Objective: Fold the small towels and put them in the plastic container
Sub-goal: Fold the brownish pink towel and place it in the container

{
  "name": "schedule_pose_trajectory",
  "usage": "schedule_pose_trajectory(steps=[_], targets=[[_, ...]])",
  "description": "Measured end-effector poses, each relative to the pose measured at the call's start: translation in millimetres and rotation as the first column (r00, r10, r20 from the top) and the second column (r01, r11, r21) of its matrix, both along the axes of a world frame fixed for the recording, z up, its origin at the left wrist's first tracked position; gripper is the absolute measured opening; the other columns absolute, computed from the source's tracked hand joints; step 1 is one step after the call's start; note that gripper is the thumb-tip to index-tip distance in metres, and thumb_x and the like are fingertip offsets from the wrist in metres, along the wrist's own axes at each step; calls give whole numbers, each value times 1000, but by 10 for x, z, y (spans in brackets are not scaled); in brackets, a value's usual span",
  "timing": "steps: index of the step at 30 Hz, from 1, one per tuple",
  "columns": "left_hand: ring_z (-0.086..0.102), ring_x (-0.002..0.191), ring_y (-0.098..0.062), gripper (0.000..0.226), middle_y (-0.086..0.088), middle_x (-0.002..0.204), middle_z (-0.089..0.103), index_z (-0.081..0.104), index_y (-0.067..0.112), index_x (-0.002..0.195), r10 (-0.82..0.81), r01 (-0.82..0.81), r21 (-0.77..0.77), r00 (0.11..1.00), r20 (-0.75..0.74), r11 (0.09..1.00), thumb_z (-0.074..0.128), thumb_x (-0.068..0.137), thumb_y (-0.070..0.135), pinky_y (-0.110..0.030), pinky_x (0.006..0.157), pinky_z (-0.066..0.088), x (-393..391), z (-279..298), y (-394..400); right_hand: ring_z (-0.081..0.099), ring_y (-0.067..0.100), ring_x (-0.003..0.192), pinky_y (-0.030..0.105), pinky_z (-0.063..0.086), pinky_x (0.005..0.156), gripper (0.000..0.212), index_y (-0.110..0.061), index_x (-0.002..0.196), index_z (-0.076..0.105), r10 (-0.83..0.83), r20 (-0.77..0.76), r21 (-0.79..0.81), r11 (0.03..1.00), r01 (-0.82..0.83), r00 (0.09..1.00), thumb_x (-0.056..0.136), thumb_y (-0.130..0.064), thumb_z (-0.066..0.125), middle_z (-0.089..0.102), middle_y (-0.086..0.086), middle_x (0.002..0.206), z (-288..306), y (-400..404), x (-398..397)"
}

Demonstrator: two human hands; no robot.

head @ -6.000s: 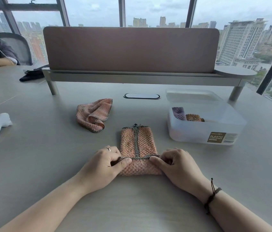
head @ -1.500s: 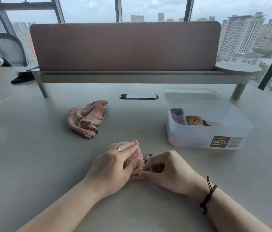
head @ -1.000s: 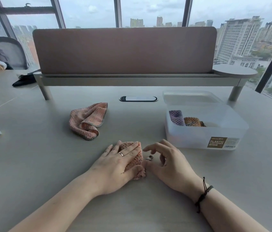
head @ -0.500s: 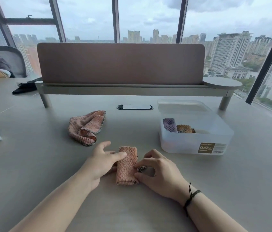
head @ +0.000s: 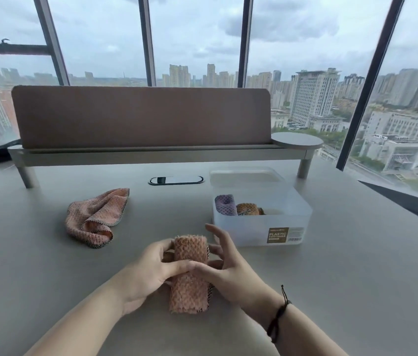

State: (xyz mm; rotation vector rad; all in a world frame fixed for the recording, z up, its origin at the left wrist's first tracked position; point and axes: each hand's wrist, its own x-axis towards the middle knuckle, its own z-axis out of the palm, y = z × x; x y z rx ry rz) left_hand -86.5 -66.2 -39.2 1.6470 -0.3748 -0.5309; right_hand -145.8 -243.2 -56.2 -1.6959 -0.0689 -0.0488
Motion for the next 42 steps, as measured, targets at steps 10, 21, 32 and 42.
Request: schedule_pose_trajectory(steps=[10, 21, 32, 42], targets=[[66, 59, -33, 73, -20, 77, 70, 67, 1, 107, 122, -117, -208, 992, 11, 971, 87, 61, 55, -34, 49, 56, 218, -153, -509, 56, 17, 54, 26, 43, 49, 55, -49, 114, 57, -147, 5, -135, 980, 147, 989, 84, -3, 69, 65, 0, 67, 358, -640, 27], [57, 53, -27, 41, -20, 68, 60, 66, -9, 96, 198, -178, -361, 980, 20, 916, 70, 82, 29, -28, 47, 50, 491, -237, -551, 71, 32, 74, 45, 62, 66, 18, -7, 91, 67, -348, -157, -86, 937, 338, 924, 89, 9, 60, 69, 18, 87, 1077, -1361, 831], [56, 52, -24, 33, -20, 68, 60, 68, -8, 92, 163, -144, -376, 986, 21, 916, 66, 79, 22, -26, 46, 50, 526, -270, -546, 53, 25, 83, 33, 44, 72, 50, 0, 123, 61, -308, -389, -668, 743, -36, 868, 78, 17, 45, 57, 12, 89, 856, -1320, 1080], [57, 52, -25, 24, -20, 68, 61, 68, -8, 89, 193, -178, -337, 981, 10, 924, 68, 84, 16, -26, 47, 49, 521, -259, -564, 52, 17, 90, 34, 50, 89, 34, -5, 126, 62, -277, -312, -853, 503, -139, 909, 93, -10, 52, 67, 12, 117, 671, -1306, 1238]])
